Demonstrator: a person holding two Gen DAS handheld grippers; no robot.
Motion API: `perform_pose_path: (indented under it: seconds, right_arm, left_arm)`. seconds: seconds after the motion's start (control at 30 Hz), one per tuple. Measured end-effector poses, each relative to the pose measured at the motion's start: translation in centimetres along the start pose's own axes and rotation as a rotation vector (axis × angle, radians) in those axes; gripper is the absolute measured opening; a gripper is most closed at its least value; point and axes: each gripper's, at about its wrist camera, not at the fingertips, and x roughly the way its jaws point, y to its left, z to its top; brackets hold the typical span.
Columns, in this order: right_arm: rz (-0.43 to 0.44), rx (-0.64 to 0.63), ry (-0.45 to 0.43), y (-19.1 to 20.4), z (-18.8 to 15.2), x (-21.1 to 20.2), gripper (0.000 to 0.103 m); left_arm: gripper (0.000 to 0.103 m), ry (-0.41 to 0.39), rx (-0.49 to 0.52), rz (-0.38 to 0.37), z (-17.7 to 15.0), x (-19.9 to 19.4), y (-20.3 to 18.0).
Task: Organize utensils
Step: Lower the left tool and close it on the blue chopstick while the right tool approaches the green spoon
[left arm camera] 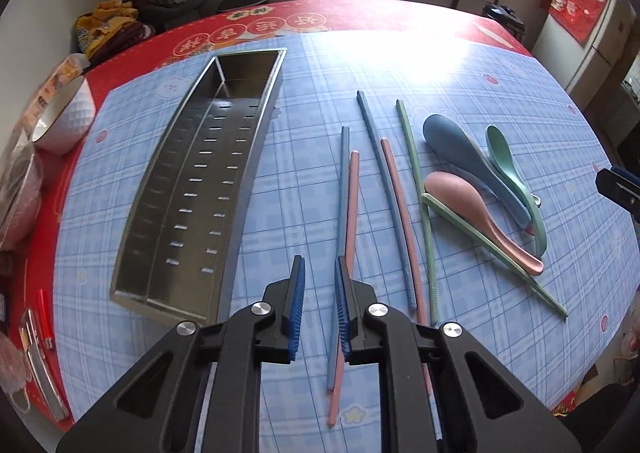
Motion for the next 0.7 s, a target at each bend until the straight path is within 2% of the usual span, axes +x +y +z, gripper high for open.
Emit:
perform_pose_path:
  seconds: [0.17, 0.3, 0.7]
  right_arm:
    - [-0.055, 0.05, 0.026, 0.2, -0.4, 0.8, 0.089]
    - [-0.068, 0.064, 0.025, 0.5, -0.4, 1.0, 0.089]
    - [-0.077, 0.096, 0.015, 0.2, -0.5, 1.0, 0.089]
  left_arm:
    - [0.013, 0.057, 0.055, -0.09, 1.0, 2.9, 0.0]
    - [0.013, 0.093, 0.075, -0.118, 1.1, 4.4, 0.0]
    - [0.01, 0.113, 0.081, -0.142, 1.8, 5.4, 0.3]
